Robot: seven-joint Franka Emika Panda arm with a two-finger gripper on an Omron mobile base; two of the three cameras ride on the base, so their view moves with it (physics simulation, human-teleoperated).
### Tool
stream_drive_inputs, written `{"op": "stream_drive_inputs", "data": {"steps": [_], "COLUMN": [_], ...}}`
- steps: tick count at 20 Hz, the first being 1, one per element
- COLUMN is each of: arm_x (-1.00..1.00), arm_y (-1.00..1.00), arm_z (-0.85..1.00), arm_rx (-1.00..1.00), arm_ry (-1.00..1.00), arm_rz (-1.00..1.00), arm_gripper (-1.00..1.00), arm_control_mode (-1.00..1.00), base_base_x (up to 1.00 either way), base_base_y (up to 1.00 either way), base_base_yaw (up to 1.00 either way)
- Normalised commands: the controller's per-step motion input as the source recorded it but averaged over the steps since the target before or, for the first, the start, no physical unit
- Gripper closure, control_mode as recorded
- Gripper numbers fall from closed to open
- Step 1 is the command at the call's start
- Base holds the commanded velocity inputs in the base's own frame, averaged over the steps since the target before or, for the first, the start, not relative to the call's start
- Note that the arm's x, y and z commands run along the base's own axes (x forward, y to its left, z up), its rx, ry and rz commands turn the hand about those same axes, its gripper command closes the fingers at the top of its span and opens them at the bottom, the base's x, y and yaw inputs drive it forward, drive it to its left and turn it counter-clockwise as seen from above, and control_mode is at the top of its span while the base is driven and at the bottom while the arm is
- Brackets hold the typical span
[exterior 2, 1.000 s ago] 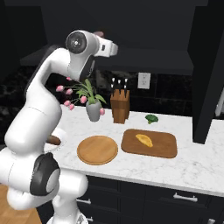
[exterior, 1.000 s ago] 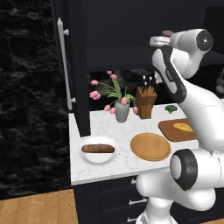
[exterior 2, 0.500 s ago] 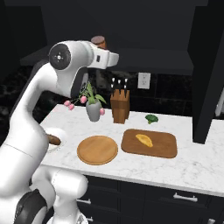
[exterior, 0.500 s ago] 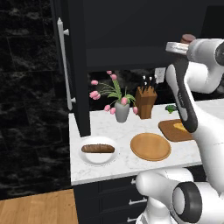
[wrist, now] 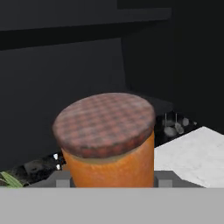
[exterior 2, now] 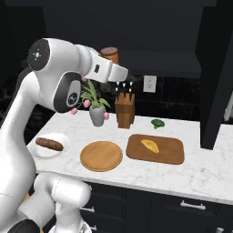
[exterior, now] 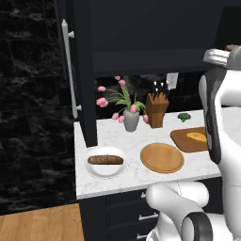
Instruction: From the different types of pastries on the counter, select a croissant and place it on the cutting board. Then retrieve a jar of jam from the cabinet and place it alongside the croissant on the cutting board.
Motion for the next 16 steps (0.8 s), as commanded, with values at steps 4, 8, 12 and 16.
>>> {"op": "stream_drive_inputs", "data": {"steps": [4,8,12,16], "arm_x": [-0.92,-0.18,-0.17,-0.86], "arm_y": [-0.21,0.00,0.02,0.10], "arm_z": [0.27,-0.08,-0.53,-0.64], "arm_rx": [0.11,0.00,-0.06,-0.10], "arm_ry": [0.33,0.18,0.04,-0.18], "arm_rz": [0.00,0.12,0.18,0.26], "arm_gripper": [1.00,1.00,1.00,1.00], "arm_control_mode": [-1.00,-1.00,-1.00,-1.00], "base_base_x": [0.00,0.00,0.00,0.00], "base_base_y": [0.00,0.00,0.00,0.00], "base_base_yaw": [0.00,0.00,0.00,0.00]}}
